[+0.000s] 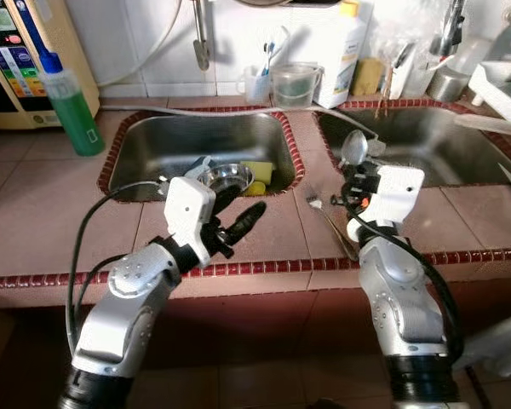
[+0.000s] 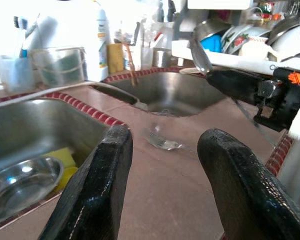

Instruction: Kitchen organization

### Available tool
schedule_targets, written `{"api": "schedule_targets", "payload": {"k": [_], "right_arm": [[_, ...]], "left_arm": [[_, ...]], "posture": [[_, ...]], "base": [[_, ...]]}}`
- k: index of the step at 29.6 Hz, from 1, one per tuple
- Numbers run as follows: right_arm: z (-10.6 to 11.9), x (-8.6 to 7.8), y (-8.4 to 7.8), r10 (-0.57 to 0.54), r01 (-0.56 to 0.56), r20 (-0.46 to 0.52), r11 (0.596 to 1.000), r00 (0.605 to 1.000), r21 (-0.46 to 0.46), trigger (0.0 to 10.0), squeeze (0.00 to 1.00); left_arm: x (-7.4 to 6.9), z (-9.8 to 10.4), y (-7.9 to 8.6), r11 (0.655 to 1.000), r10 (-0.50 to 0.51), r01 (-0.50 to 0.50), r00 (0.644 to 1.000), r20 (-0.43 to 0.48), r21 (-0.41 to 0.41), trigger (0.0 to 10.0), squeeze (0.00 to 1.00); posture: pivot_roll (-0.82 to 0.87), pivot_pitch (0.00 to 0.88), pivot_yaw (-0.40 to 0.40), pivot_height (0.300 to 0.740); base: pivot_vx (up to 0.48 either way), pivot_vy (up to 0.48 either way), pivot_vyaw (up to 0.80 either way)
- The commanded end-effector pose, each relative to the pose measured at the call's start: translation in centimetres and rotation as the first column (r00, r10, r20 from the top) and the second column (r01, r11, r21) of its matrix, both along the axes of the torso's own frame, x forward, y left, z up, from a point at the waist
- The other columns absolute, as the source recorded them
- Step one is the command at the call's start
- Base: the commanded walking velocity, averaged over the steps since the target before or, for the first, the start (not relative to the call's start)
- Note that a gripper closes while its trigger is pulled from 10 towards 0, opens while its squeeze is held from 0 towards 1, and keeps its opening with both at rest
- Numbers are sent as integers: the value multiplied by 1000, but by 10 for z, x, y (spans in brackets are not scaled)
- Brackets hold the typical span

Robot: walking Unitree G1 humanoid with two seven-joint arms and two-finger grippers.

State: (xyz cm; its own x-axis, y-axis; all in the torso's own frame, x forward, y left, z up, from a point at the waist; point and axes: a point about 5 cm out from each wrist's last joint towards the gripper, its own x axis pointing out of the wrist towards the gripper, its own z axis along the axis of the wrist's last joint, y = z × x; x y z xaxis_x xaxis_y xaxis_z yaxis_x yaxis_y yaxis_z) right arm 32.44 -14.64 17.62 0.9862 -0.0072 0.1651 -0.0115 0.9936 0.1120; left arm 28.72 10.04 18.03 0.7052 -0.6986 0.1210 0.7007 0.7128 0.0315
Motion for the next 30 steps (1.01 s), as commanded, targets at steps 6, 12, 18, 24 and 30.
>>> {"api": "schedule_targets", "payload": {"k": [6, 12, 18, 24, 30], "right_arm": [[2, -1, 8, 30, -30, 13, 1000, 999, 7, 10000, 0], [1, -2, 10, 32, -32, 10, 999, 999, 9, 10000, 0], [0, -2, 10, 34, -34, 8, 999, 999, 10, 10000, 0], [-1, -3, 11, 38, -38, 5, 999, 999, 11, 10000, 0], [-3, -4, 15, 54, -54, -2, 998, 999, 14, 10000, 0]], "left_arm": [[2, 1, 4, 999, 24, -24, 1000, 1, 23, 10000, 0], [2, 0, 4, 999, 26, -26, 1000, 0, 37, 10000, 0], [2, 1, 3, 999, 16, -16, 1000, -1, 30, 10000, 0], [1, 1, 3, 1000, 12, -12, 1000, -2, 29, 10000, 0], [0, 1, 2, 1000, 11, -10, 1000, -5, 27, 10000, 0]], "posture": [[-108, 71, 11, 703], [-106, 67, 10, 703], [-106, 63, 10, 703], [-107, 56, 12, 703], [-105, 55, 8, 703]], "base": [[0, 0, 0], [0, 0, 0], [139, 0, 0], [339, 0, 0], [341, 0, 0]]}}
